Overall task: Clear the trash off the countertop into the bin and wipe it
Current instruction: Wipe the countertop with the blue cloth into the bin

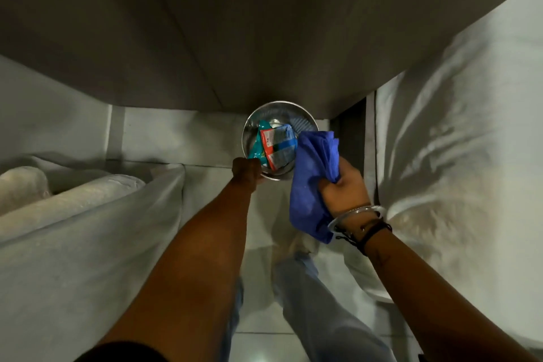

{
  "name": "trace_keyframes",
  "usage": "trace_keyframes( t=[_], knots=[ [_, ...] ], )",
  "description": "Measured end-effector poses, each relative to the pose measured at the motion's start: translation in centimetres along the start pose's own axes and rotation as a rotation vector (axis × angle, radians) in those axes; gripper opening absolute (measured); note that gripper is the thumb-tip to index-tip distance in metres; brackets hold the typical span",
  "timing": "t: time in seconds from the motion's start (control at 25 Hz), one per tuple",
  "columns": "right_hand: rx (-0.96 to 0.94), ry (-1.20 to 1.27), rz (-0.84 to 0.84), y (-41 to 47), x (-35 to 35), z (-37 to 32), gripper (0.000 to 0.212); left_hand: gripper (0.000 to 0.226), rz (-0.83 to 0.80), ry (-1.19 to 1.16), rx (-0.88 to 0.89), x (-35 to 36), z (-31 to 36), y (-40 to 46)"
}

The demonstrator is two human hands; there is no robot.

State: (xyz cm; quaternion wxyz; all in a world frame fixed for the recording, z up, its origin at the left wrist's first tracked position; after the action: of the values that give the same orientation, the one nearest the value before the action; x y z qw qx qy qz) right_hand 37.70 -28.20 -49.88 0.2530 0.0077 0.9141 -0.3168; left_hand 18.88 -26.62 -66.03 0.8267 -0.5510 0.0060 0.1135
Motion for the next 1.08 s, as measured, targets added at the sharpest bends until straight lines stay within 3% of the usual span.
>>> trace_keyframes(
  t=[0.12, 0.28, 0.52, 0.68, 0.76, 0.88, 0.96, 1.08],
  knots=[
    [-0.082, -0.054, -0.030, -1.2, -1.1, -4.2, 0.026, 0.039, 0.050, -0.033, -0.036, -3.0, -0.9, -5.0],
    [-0.229, -0.230, -0.162, -6.6, -3.5, -14.4, 0.040, 0.006, 0.118, -0.133, -0.044, -10.0, -0.3, -19.0],
    [-0.533, -0.257, -0.251, -17.6, -8.6, -31.4, 0.036, 0.016, 0.133, -0.204, 0.019, -17.1, 8.0, -36.7],
    [-0.797, -0.380, -0.311, -22.3, -12.2, -40.0, 0.051, 0.023, 0.111, -0.313, 0.114, -19.5, 11.0, -43.0],
    [-0.908, -0.396, -0.231, -23.3, -14.1, -43.1, 0.058, 0.021, 0.142, -0.358, 0.139, -20.5, 11.7, -44.4],
    [-0.995, -0.438, -0.014, -22.6, -16.5, -48.3, 0.058, 0.035, 0.143, -0.336, 0.150, -22.1, 14.5, -45.8],
    [-0.979, -0.618, 0.148, -20.5, -16.5, -51.6, 0.054, 0.029, 0.171, -0.318, 0.156, -23.1, 16.8, -46.0],
    [-0.831, -0.844, 0.241, -16.4, -15.0, -55.3, 0.044, 0.023, 0.160, -0.305, 0.173, -23.7, 18.9, -45.2]
  ],
)
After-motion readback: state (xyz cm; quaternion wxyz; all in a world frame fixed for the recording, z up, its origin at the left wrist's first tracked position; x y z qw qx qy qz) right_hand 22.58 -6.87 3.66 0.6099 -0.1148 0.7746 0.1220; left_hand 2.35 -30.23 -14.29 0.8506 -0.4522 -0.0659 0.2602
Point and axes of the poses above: each hand's wrist, its own y-axis towards the middle knuckle, its own x-axis out of the palm, z = x × y, the point moved 5 cm from there along y, towards the middle knuckle, and after that the axes turned 4 degrees about x, right-handed, at the moved point
